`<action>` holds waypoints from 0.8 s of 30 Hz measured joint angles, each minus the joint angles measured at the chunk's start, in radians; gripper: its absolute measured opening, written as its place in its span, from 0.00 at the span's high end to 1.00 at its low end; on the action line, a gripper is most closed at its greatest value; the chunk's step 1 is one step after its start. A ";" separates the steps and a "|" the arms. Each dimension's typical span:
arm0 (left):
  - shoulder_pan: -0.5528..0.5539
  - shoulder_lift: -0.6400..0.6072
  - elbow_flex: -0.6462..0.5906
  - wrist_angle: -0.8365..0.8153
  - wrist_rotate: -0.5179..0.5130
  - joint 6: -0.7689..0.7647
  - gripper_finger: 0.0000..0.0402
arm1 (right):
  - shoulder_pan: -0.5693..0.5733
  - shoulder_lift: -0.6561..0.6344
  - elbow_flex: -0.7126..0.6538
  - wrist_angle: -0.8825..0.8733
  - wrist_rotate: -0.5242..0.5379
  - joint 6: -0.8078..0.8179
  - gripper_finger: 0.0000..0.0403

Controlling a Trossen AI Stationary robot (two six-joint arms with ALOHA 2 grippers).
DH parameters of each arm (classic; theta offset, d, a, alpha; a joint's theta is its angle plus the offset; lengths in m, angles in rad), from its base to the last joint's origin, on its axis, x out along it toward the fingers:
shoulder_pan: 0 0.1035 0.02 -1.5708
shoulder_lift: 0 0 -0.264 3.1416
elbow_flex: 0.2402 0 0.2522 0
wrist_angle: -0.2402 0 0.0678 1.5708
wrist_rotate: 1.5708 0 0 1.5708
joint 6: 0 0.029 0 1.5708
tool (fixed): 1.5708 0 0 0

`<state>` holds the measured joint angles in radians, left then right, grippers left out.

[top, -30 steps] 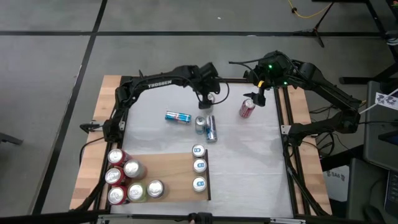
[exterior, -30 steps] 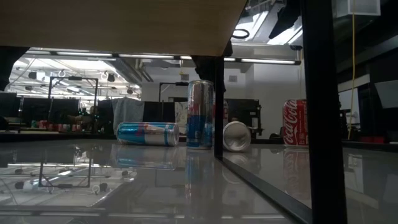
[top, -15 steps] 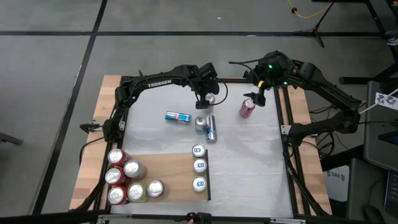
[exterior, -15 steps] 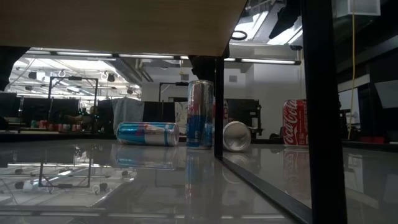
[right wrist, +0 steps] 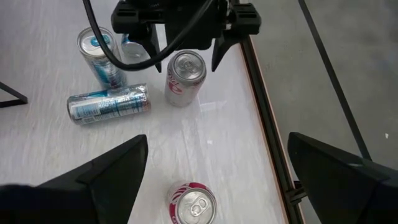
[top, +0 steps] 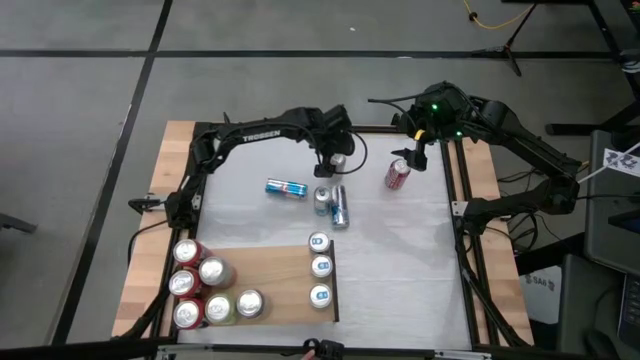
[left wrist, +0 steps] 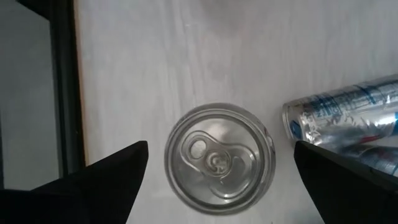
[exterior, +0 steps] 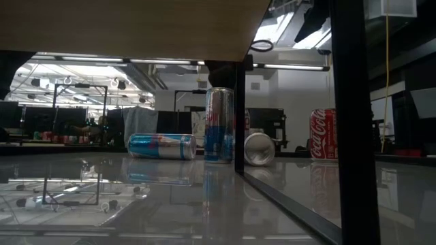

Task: Place canned beverage on shelf
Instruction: Put the silver soda can on the shelf aligned with the silver soda can

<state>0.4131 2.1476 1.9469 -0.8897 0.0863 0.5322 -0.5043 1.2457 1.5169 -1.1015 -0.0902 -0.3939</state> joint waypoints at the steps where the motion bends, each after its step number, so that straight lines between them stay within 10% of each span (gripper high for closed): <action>1: 0.000 0.006 0.000 0.002 0.000 0.003 0.01 | 0.000 0.000 0.000 0.000 0.000 0.000 0.07; 24: -0.018 0.049 -0.001 -0.011 -0.100 -0.006 0.01 | 0.000 0.000 0.000 0.000 0.000 0.000 0.07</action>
<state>0.3949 2.1971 1.9454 -0.9008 -0.0140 0.5262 -0.5041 1.2457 1.5169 -1.1015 -0.0902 -0.3939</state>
